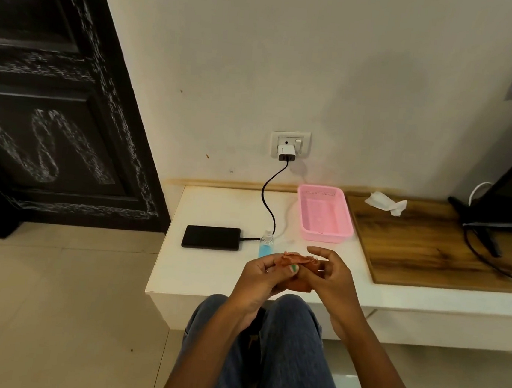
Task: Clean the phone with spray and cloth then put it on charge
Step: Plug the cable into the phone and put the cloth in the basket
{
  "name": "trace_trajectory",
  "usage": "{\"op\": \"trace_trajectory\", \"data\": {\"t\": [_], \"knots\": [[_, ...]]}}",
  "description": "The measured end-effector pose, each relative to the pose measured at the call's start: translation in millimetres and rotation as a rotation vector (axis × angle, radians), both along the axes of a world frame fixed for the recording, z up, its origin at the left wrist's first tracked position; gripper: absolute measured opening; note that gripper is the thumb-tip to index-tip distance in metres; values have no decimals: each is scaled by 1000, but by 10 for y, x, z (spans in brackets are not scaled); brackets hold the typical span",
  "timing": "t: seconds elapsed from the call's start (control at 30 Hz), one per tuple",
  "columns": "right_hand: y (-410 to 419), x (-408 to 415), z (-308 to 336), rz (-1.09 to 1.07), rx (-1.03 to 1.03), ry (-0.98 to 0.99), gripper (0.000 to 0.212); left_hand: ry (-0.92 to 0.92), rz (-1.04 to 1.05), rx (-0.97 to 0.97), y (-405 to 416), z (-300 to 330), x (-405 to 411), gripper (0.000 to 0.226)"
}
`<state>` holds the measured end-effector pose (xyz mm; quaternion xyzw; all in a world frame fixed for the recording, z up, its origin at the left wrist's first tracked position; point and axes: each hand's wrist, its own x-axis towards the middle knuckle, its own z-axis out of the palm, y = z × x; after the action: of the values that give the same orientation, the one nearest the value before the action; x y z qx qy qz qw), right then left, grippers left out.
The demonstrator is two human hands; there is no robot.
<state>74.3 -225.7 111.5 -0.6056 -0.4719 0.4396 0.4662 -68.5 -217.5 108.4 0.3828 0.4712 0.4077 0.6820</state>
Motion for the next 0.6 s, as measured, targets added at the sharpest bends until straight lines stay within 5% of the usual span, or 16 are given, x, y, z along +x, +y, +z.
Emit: {"op": "trace_trajectory", "data": {"t": [0.6], "knots": [[20, 128, -132, 81, -74, 175, 15, -179, 325, -138, 188, 31, 137, 23]]}}
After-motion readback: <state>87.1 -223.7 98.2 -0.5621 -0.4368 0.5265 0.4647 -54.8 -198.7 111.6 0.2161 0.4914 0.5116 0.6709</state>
